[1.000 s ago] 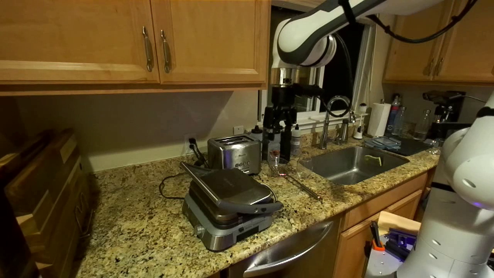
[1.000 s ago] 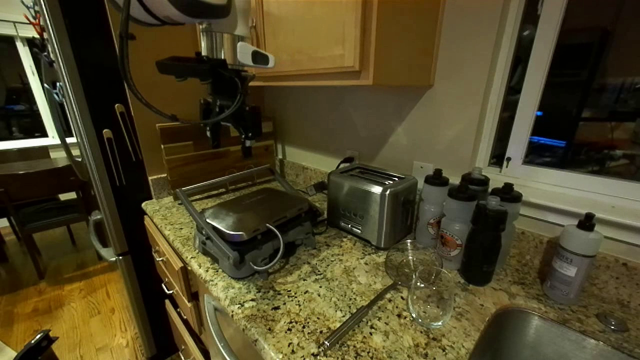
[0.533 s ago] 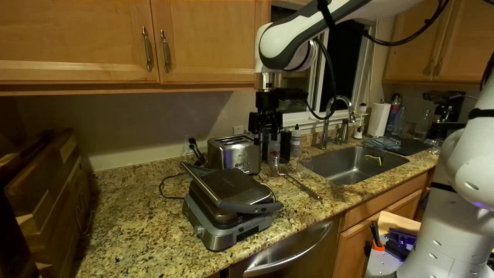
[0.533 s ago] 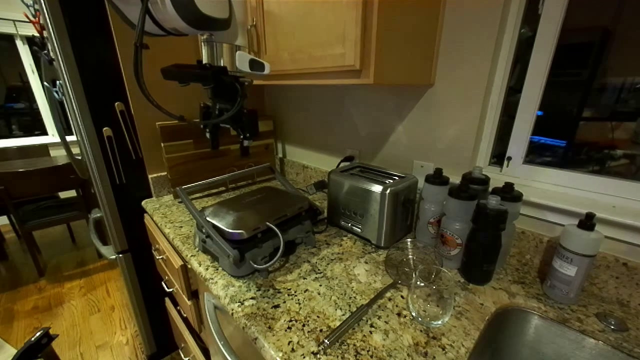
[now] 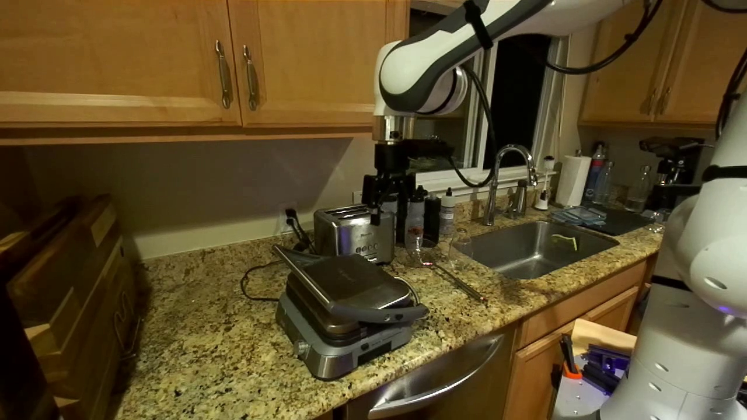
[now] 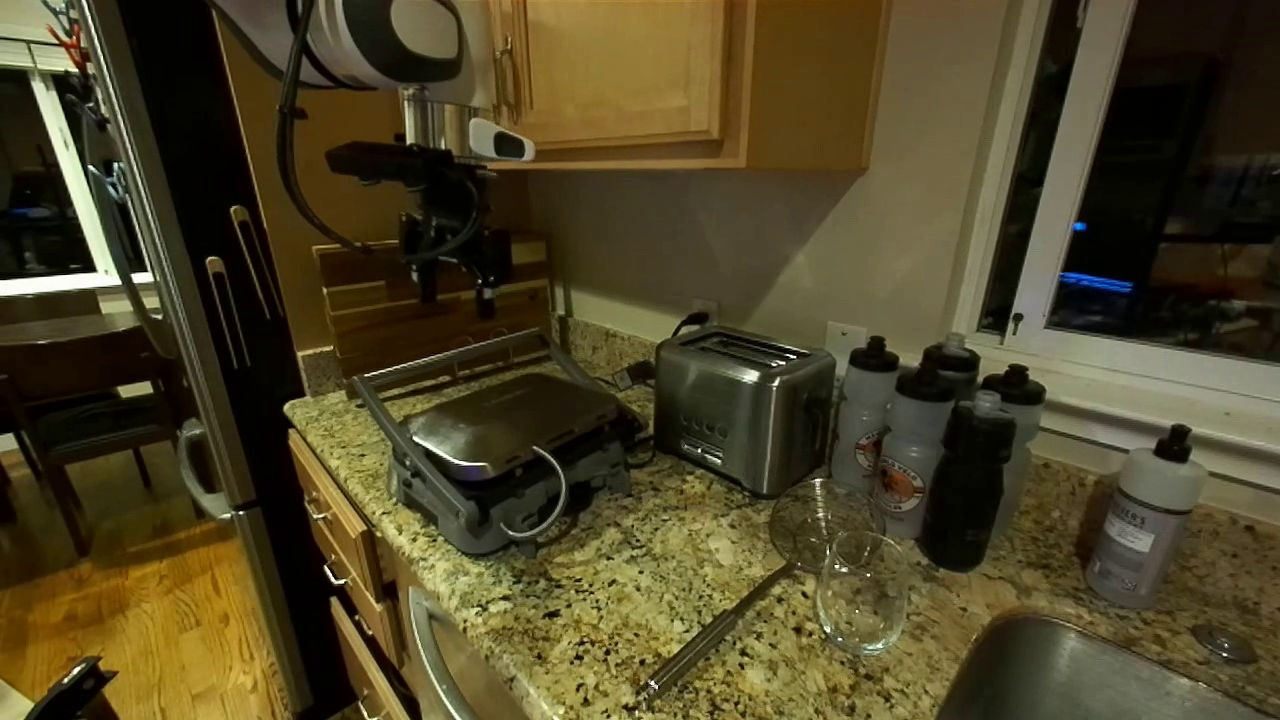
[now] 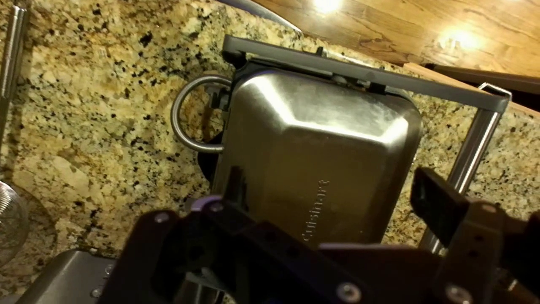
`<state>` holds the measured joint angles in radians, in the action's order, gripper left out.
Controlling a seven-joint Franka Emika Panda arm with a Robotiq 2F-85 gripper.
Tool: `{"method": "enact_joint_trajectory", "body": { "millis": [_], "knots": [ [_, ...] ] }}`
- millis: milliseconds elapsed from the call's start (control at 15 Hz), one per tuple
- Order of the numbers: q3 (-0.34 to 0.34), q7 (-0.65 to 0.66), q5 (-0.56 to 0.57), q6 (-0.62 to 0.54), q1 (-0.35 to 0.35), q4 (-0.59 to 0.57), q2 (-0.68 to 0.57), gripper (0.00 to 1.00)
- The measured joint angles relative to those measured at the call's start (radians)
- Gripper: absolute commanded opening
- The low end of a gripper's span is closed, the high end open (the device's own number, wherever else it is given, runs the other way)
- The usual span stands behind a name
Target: Open the sandwich maker
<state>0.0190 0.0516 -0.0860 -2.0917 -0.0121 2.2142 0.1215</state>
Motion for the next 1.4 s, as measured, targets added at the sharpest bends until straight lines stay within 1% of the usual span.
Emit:
{"method": "enact_joint_trajectory", "body": {
  "millis": [267,467,667,867,1200,1400],
  "knots": [
    [0.05,0.094,0.001,-0.07,0.039,-0.089,-0.121,1.0],
    [0.073,0.2,0.01,-0.074,0.068,-0.177,-0.219,1.0],
    [0.077,0.29,0.042,-0.074,0.098,-0.264,-0.306,1.0],
    [0.077,0.311,0.047,-0.073,0.108,-0.315,-0.354,1.0],
    [0.076,0.311,0.043,-0.073,0.108,-0.322,-0.367,1.0],
    [0.077,0.311,0.045,-0.075,0.12,-0.336,-0.404,1.0]
  ]
}}
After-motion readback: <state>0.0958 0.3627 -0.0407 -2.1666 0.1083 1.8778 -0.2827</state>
